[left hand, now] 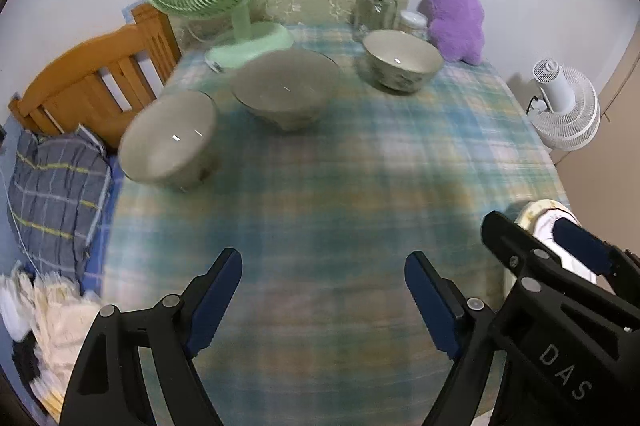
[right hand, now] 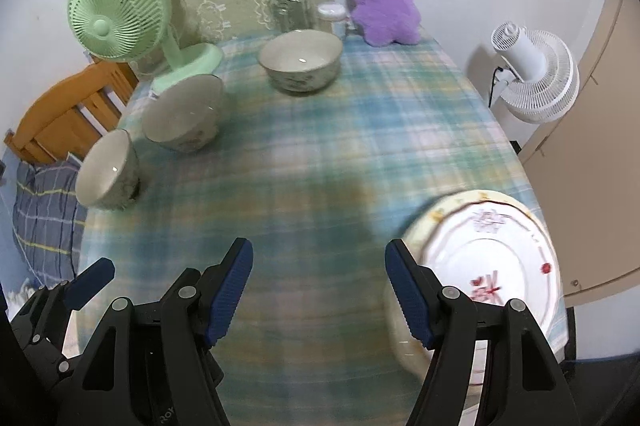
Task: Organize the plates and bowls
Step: 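Move both grippers to the grey bowl beside the bed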
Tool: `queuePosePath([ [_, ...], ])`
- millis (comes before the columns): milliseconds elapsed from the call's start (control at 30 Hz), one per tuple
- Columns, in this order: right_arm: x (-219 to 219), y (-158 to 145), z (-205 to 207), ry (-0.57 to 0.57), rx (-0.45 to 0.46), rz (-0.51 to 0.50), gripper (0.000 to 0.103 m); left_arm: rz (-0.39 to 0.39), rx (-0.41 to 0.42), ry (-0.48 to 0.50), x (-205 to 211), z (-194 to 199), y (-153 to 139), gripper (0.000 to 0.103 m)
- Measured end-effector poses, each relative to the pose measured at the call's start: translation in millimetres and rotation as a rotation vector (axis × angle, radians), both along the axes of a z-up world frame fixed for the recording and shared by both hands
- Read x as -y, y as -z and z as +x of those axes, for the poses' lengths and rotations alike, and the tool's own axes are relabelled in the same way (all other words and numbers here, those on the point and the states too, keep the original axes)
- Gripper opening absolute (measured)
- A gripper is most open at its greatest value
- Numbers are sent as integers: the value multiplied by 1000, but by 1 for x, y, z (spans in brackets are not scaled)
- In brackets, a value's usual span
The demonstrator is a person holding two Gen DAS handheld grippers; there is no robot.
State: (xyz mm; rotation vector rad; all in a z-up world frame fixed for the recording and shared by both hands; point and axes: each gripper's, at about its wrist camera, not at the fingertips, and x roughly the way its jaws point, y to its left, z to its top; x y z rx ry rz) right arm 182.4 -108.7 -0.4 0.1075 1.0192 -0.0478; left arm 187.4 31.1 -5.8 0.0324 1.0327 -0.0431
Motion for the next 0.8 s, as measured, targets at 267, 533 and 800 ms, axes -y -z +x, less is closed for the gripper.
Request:
queuePosePath([
  [267, -65, -18, 15, 27, 49, -19, 72, 9, 57, 5, -59, 19, -20, 84],
  [533, -123, -22, 53, 23, 57, -16, 72, 2, 37, -46, -113, 58, -20, 84],
  [800, -171, -9, 101, -1, 38, 16, 69, 37, 17, -87, -158, 101, -4, 79],
])
